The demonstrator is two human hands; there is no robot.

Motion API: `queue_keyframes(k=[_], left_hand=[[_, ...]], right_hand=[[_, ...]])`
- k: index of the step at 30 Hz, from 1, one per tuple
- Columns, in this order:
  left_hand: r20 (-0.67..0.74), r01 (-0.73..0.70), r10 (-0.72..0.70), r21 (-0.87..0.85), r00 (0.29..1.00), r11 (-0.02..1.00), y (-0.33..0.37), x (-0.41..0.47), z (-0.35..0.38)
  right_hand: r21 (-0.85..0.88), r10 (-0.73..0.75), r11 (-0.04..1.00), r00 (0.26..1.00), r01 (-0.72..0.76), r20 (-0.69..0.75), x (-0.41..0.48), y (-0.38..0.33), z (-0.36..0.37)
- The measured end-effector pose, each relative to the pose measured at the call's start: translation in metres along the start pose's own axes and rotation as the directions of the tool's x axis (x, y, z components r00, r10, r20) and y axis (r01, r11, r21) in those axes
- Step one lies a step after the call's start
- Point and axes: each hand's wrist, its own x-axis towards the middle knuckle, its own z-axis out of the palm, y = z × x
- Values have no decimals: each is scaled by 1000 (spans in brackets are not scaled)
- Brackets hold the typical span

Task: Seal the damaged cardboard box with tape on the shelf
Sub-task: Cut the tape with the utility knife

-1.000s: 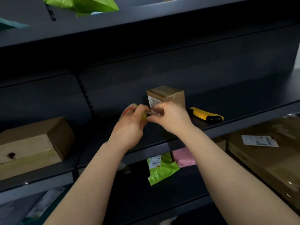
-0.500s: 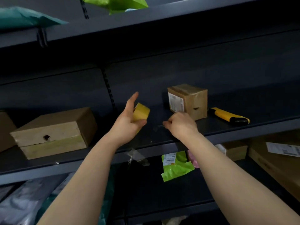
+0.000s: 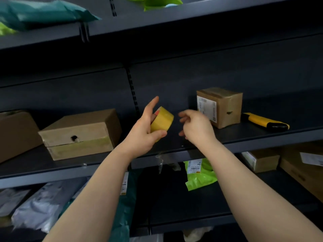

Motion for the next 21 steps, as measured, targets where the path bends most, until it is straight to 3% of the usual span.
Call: queue_keyframes(k=[2,6,10,13,15,17,19,21], left_hand=[[14,-4,4,12,1000,1000,-3,-7,-11],[15,-19,20,-23,1000,1000,-6,-18,-30],[72,-36,38,-32,997,999,-8,-23,-34],[128,-47,52,-45,990,998,-8,-27,-34],[155,-58,65,-52,986,997,-8,-30,-36],[177,-68,76,-51,981,996,-8,-32,-37],[198,-71,79,-46,977,996,-8,-33,-38],[205,-70,76,-36,976,997,-8,-31,-39]], right_hand=[[256,61,966,997,-46,-53,-7,-10,7],[312,62,948,921,66,-385,-19,-13,10],[577,319,811,897,-91,-307,-35,-11,14],[684,518,688,825,-244,-227,-52,-2,18],[480,517,816,780,-323,-352,-65,10,20],[-9,312,924,766,-382,-561,-74,16,19],[-349,70,869,786,-350,-614,-71,10,19],[-519,-7,792,846,-321,-533,-58,3,20]])
